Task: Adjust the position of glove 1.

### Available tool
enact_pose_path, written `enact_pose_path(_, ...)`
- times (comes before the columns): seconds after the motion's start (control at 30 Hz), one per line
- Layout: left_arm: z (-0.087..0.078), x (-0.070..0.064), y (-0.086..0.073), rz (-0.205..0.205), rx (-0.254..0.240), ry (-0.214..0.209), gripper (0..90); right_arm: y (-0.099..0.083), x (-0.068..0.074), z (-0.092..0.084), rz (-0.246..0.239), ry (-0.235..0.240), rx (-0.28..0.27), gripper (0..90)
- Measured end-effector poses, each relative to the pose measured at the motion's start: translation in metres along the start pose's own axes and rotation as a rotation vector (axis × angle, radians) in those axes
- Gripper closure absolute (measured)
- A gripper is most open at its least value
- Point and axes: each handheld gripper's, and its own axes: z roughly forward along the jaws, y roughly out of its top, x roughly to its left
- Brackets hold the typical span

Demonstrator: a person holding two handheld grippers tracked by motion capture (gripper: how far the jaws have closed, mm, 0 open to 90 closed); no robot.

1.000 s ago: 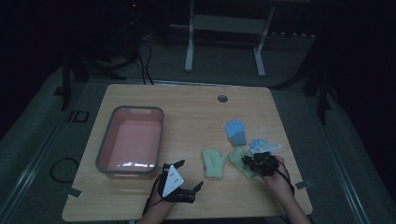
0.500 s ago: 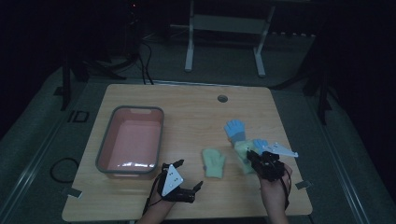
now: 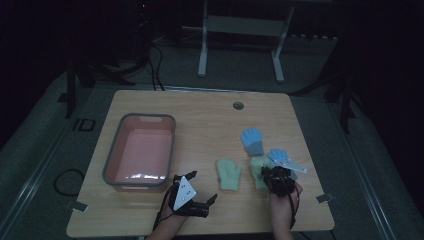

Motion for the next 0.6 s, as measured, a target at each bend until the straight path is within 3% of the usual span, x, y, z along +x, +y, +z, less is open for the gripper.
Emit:
enact_pose_path(0.23,0.0,0.0,0.0,0.004,0.003,-0.004,2.2,-0.016,-0.004,0.023,0.004,-0.017,0.058,80.9)
enact_pose_path(0.37,0.0,0.0,0.0,-0.001,0.002,-0.001,2.2,-0.012,-0.005,0.019,-0.008,-0.013,0.054,70.5)
enact_pose_path(0.6,0.001,0.0,0.0,0.002,0.004,-0.011,2.2,0.003,-0.011,0.01,-0.082,0.032,0.051,67.0)
